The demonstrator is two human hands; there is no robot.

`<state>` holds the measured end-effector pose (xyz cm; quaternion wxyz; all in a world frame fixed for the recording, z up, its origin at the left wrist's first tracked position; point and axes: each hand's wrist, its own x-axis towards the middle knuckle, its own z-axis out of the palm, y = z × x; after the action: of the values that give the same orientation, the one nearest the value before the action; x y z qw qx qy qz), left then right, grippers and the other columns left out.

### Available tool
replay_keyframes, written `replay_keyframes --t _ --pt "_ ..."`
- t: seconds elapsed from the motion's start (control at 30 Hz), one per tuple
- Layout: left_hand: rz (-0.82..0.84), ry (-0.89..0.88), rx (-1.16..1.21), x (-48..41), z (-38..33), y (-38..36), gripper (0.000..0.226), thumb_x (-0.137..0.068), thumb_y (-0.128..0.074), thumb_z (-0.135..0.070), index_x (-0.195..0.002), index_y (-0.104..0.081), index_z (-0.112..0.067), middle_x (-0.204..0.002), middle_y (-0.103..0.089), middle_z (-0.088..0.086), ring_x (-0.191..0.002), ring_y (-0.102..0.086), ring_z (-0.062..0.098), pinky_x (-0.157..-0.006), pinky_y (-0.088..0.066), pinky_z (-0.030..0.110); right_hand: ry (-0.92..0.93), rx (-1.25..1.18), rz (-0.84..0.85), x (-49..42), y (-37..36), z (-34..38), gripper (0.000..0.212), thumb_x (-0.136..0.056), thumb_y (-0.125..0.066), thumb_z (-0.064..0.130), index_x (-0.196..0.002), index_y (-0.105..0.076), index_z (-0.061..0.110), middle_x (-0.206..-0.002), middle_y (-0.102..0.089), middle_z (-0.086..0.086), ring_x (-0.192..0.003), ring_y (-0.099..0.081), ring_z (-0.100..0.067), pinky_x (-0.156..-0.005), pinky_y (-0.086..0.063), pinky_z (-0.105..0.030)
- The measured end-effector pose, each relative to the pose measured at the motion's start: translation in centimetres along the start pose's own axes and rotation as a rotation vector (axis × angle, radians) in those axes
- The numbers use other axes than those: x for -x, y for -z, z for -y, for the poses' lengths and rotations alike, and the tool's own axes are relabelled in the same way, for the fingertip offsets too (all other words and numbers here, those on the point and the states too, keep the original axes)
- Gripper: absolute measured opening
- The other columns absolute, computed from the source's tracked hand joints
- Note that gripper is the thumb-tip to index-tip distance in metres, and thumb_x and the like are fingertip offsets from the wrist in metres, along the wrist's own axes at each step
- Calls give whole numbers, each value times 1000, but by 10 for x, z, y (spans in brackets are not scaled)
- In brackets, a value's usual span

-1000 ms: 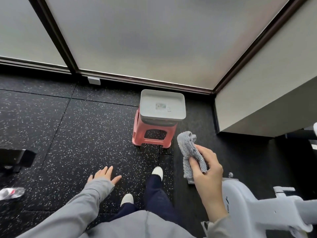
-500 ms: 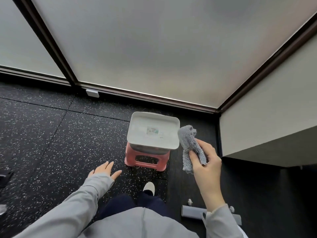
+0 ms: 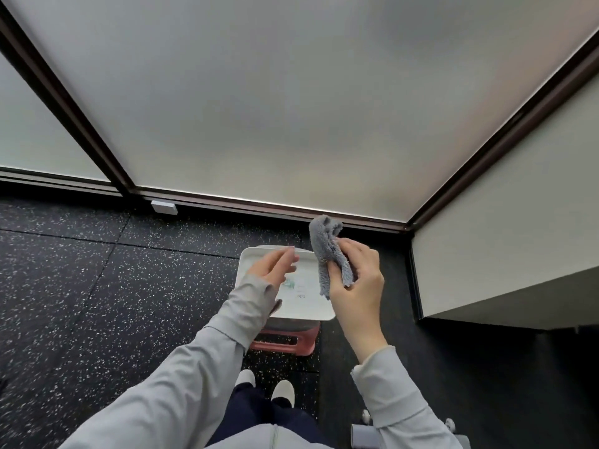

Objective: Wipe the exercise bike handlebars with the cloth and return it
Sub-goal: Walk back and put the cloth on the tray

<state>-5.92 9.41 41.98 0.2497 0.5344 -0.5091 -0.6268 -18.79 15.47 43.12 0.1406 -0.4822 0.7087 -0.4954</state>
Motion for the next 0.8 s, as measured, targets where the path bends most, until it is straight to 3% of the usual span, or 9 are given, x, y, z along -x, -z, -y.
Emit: replay_keyframes --t 0.07,0.2,0.3,0.37,0.43,0.53,0.7,0.8 --pt "72 -23 193 -3 -24 -9 26 -98 -40 -30 -109 -59 -16 -109 -67 10 -95 -64 20 -86 -52 34 48 58 6 -5 -11 0 37 -79 -65 -8 -113 -66 5 -106 -55 12 -108 -52 -20 -96 -35 -5" --pt "134 56 366 -9 -40 -12 27 -95 -43 -35 -106 -60 -16 -89 -65 1 -82 -63 14 -72 -55 25 80 107 91 -5 -27 -1 45 -78 -68 -3 -121 -61 6 -119 -56 -6 -115 -45 -21 -101 -33 -10" --pt "61 81 278 -14 -35 -9 16 -91 -54 -34 -96 -61 -20 -88 -63 3 -78 -61 14 -63 -47 22 96 72 204 1 -32 -1 52 -78 -69 8 -128 -56 11 -127 -51 -3 -121 -38 -13 -105 -32 -15" --pt "0 72 281 -16 -31 -5 11 -92 -56 -26 -92 -60 -16 -83 -61 3 -64 -62 6 -45 -43 11 85 21 257 6 -33 -1 52 -78 -67 13 -129 -55 14 -129 -50 1 -123 -37 -7 -104 -31 -11" --pt "-23 71 318 -18 -28 0 10 -93 -54 -21 -88 -60 -14 -75 -62 2 -50 -61 1 -39 -42 9 4 -85 272 8 -31 -2 49 -81 -65 19 -129 -54 21 -127 -53 7 -121 -43 -2 -99 -35 -10" --pt "-15 126 311 -19 -24 4 18 -93 -53 -28 -80 -64 -21 -65 -63 -5 -47 -61 2 -36 -41 9 -187 -244 211 5 -32 -1 48 -85 -65 21 -127 -47 35 -118 -58 13 -106 -54 0 -83 -44 -13" --pt "-20 176 309 -21 -17 2 27 -91 -55 -36 -68 -65 -26 -60 -62 -8 -48 -60 1 -36 -34 3 -307 -220 104 -3 -41 -4 52 -84 -70 22 -129 -44 30 -113 -55 7 -95 -54 -2 -73 -46 -16" --pt "-23 152 295 -27 -12 2 27 -92 -55 -31 -67 -67 -28 -57 -64 -13 -61 -60 6 -52 -44 15 -343 -161 82 -7 -45 -7 48 -80 -72 34 -123 -51 27 -109 -50 16 -96 -54 -5 -78 -47 -18"
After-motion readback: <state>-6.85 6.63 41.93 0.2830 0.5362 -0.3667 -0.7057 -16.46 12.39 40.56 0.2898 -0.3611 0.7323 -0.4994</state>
